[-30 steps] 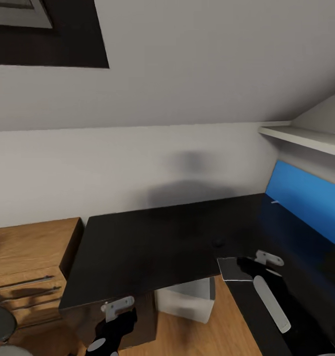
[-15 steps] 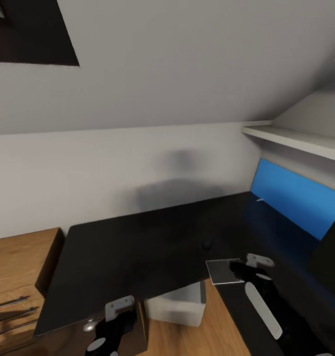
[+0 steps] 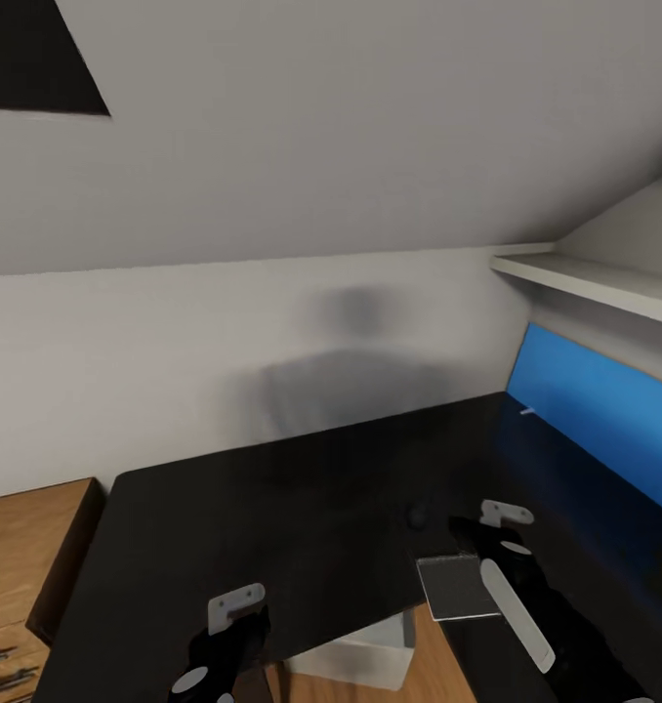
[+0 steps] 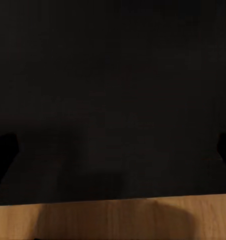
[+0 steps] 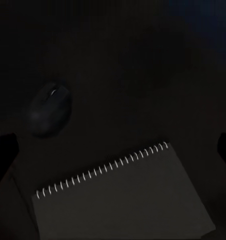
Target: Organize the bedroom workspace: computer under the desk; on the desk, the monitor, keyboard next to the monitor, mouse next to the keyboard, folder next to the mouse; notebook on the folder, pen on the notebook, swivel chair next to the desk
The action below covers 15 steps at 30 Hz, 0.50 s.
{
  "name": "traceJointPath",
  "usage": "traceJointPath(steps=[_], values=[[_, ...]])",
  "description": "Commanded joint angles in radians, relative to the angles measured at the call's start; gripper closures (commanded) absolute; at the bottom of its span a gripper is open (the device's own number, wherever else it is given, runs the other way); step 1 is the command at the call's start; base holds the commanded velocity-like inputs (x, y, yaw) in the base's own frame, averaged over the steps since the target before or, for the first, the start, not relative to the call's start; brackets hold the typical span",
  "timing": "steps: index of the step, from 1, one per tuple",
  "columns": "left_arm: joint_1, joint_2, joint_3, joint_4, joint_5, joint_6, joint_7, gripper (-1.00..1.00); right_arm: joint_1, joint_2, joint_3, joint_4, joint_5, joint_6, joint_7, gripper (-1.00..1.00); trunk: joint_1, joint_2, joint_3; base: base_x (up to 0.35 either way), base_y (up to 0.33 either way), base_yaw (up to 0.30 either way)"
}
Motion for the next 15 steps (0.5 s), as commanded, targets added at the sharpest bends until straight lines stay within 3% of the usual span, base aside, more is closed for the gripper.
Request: traceJointPath(steps=[1,10,15], values=[[-0.001,0.000,-0.002,-0.002,0.010,0.002,0.009,-1.00,-0.001,-0.001,0.004,-0.001,-0.008,0.002,-0.010,-1.00,0.001,-0.002,-0.002,0.334,0.000,0.000],[-0.001,0.000,-0.002,-0.002,0.010,0.005,0.008,-1.00,-0.001,-0.001,0.005,-0.001,-0.009,0.002,-0.009,-1.00,0.001,-0.002,-0.002,0.326,0.000,0.000],[0.000,0.003,-0.002,-0.036,0.010,0.006,0.007,-1.00,-0.001,-0.001,0.007,0.000,-0.009,0.000,-0.007,-1.00,0.001,-0.002,-0.002,0.150,0.000,0.000]])
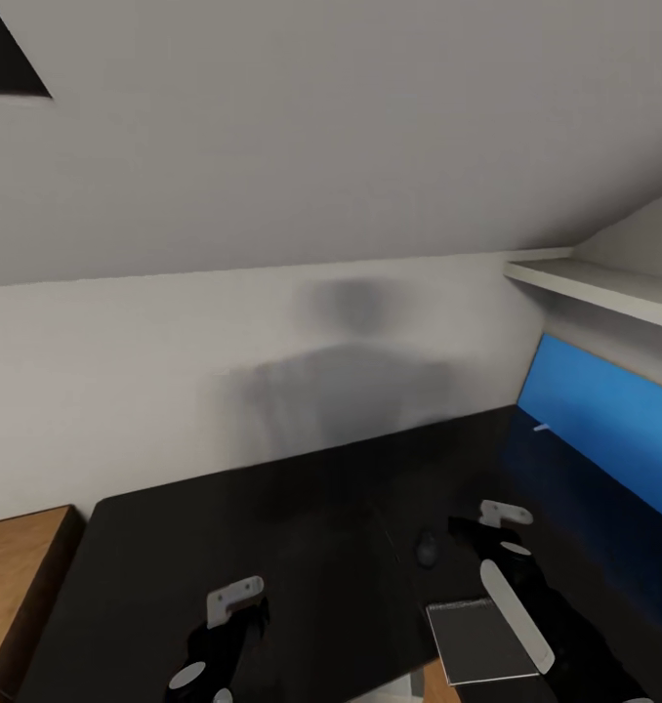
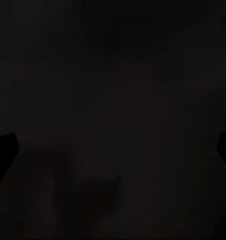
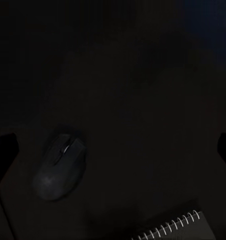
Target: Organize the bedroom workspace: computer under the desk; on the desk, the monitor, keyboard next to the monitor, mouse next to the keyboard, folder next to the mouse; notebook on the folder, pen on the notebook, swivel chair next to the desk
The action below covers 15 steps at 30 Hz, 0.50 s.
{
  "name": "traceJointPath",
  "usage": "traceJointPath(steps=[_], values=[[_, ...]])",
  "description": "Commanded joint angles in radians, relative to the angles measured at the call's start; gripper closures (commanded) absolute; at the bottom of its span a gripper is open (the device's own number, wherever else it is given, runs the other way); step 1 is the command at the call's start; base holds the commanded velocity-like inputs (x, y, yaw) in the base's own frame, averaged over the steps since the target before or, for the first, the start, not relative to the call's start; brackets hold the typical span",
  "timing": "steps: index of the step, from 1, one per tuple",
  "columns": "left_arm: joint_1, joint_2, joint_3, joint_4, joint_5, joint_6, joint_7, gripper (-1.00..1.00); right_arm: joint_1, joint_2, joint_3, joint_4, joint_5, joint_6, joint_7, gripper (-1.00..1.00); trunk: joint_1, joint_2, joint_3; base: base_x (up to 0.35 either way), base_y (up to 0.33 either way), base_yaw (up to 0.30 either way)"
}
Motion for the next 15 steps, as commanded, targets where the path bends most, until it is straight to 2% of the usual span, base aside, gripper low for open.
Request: traceJointPath(steps=[1,4,9,13,15], values=[[-0.001,0.003,-0.001,-0.016,0.010,0.002,0.009,-1.00,-0.001,-0.001,0.005,-0.001,-0.008,0.002,-0.007,-1.00,0.001,-0.002,-0.002,0.048,0.000,0.000],[0.000,0.009,-0.001,-0.045,0.011,0.003,0.008,-1.00,-0.001,-0.001,0.013,-0.001,-0.003,0.002,0.010,-1.00,0.001,-0.002,-0.002,0.027,0.000,0.000],[0.001,0.017,-0.001,-0.102,0.013,0.003,0.007,-1.00,-0.003,0.004,0.042,-0.001,0.042,0.001,0.066,-1.00,0.001,-0.002,-0.002,0.007,0.000,0.000],[0.001,0.018,-0.002,-0.141,0.014,0.004,0.007,-1.00,-0.022,0.037,0.049,0.032,0.065,0.003,0.083,-1.00,0.001,-0.002,-0.002,0.001,0.000,0.000],[0.001,0.018,-0.004,-0.153,0.014,0.005,0.007,-1.00,-0.068,0.054,0.050,0.083,0.083,0.003,0.087,-1.00,0.001,-0.002,-0.002,0.000,0.000,0.000]])
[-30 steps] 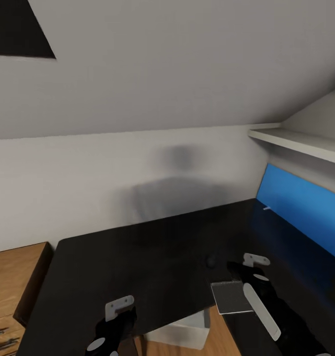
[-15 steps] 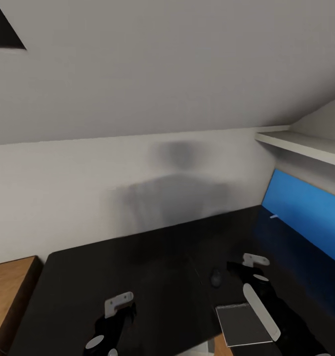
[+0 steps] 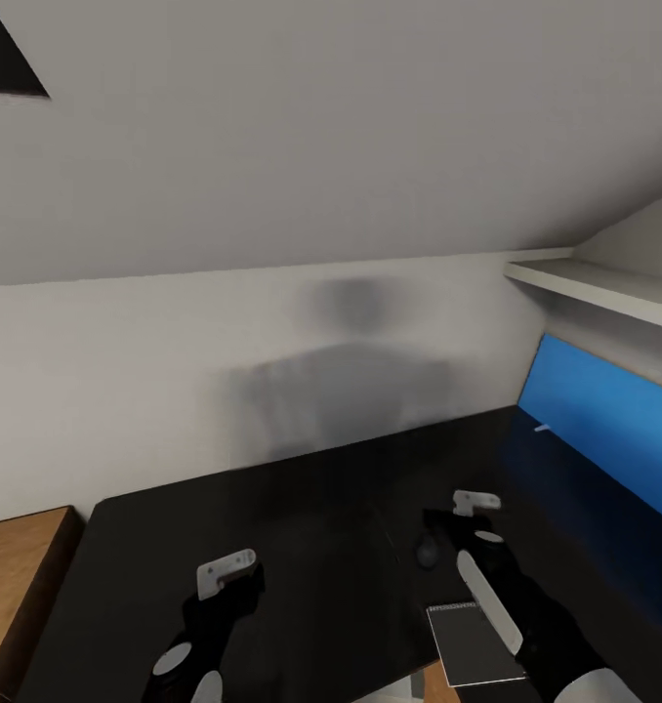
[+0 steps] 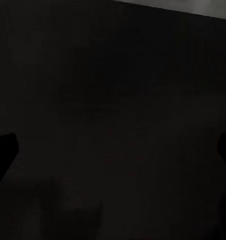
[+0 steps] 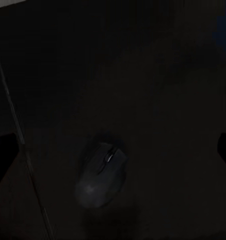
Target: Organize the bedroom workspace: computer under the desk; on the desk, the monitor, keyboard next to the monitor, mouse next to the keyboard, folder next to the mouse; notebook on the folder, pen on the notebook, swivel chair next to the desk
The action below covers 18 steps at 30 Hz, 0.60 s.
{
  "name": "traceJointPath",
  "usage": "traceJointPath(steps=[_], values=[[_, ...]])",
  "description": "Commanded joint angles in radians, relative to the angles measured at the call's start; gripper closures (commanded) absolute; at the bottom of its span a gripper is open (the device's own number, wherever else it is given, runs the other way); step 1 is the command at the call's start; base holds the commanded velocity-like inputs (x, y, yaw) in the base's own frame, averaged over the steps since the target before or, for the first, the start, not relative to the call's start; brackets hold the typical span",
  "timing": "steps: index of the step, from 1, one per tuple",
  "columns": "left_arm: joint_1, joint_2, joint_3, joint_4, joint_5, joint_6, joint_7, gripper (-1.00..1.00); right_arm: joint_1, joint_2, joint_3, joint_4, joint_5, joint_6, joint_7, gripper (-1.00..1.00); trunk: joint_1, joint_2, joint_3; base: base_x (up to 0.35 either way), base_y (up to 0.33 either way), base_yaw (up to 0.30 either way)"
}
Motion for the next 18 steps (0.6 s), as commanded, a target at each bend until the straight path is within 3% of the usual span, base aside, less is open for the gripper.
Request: traceJointPath(steps=[1,6,11,13,18], values=[[-0.001,0.000,-0.002,-0.005,0.009,0.003,0.009,-1.00,-0.024,0.005,0.004,0.022,-0.002,0.002,-0.009,-1.00,0.001,-0.002,-0.002,0.000,0.000,0.000],[-0.001,0.001,-0.003,-0.027,0.009,0.003,0.009,-1.00,-0.217,0.055,0.005,0.281,0.043,-0.021,0.034,-1.00,0.001,-0.002,-0.002,0.000,0.000,0.000],[-0.001,0.000,-0.004,-0.046,0.009,0.004,0.009,-1.00,-0.459,0.107,0.005,0.699,0.057,-0.158,0.139,-1.00,0.001,-0.002,-0.002,0.000,0.000,0.000],[-0.001,0.000,-0.005,-0.052,0.010,0.003,0.009,-1.00,-0.513,0.115,0.005,0.782,0.057,-0.185,0.153,-1.00,0.001,-0.002,-0.002,0.000,0.000,0.000],[-0.001,-0.003,-0.022,-0.060,0.011,0.003,0.009,-1.00,-0.562,0.125,0.007,0.861,0.057,-0.223,0.170,-1.00,0.001,-0.002,-0.002,0.000,0.000,0.000]])
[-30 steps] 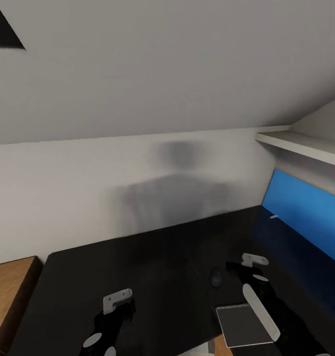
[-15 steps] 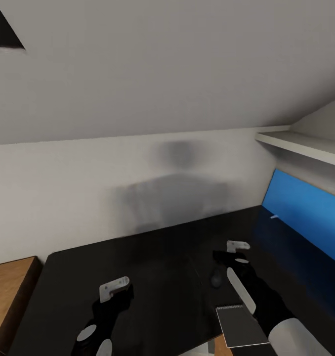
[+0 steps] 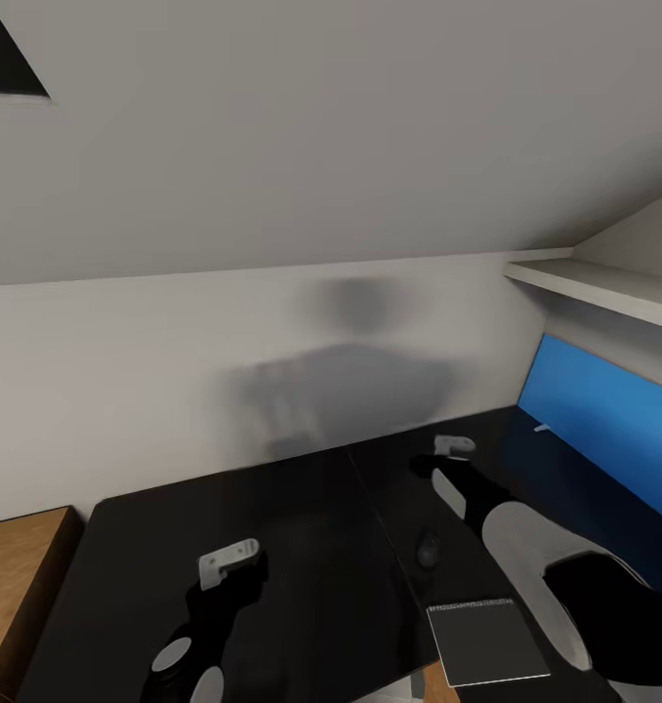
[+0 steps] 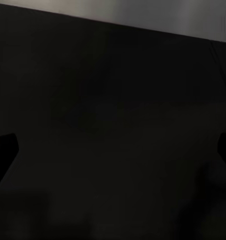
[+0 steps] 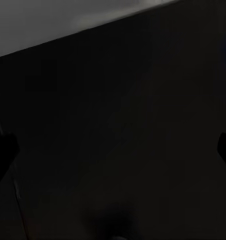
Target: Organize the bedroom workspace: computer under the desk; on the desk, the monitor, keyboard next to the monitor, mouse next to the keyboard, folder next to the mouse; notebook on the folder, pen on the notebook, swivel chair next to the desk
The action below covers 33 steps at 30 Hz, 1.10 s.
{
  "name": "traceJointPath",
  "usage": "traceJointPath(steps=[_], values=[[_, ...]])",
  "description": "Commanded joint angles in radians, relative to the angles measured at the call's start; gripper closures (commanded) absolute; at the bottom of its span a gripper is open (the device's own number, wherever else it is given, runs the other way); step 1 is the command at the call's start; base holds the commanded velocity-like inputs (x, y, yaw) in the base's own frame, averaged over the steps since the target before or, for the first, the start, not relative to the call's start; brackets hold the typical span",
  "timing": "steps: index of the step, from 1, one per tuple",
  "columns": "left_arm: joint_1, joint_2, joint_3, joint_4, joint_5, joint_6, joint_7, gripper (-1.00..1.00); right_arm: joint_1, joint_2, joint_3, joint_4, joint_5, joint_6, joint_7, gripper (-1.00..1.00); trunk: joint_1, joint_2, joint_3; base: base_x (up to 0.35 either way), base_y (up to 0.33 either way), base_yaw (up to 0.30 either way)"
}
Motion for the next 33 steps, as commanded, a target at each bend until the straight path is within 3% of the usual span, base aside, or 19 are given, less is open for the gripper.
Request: traceJointPath(steps=[1,10,15,18,26,33], values=[[-0.001,0.000,-0.007,-0.002,0.009,0.003,0.009,-1.00,-0.005,0.004,0.007,0.006,-0.007,-0.007,-0.005,-1.00,0.001,-0.002,-0.002,0.000,0.000,0.000],[-0.001,0.001,-0.017,-0.003,0.009,0.002,0.009,-1.00,-0.011,0.038,0.003,0.060,-0.012,-0.023,-0.004,-1.00,0.031,-0.058,-0.027,0.000,0.000,0.000],[-0.029,-0.013,0.001,0.025,0.037,0.031,0.037,-1.00,-0.010,0.037,-0.023,0.087,-0.020,-0.002,-0.017,-1.00,0.031,-0.058,-0.027,0.000,0.000,0.000],[-0.012,-0.005,0.002,0.030,0.022,0.013,0.020,-1.00,-0.010,0.042,-0.005,0.087,-0.020,-0.019,-0.016,-1.00,0.031,-0.058,-0.027,0.000,0.000,0.000],[0.033,0.039,0.017,-0.001,-0.024,-0.025,0.001,-1.00,-0.009,0.037,0.003,0.088,-0.023,-0.010,-0.015,-1.00,0.062,-0.114,-0.052,0.000,0.000,0.000],[0.072,0.040,0.016,-0.004,-0.032,-0.027,0.000,-1.00,-0.009,0.029,-0.004,0.089,-0.027,0.022,-0.015,-1.00,0.089,-0.163,-0.074,0.000,0.000,0.000]])
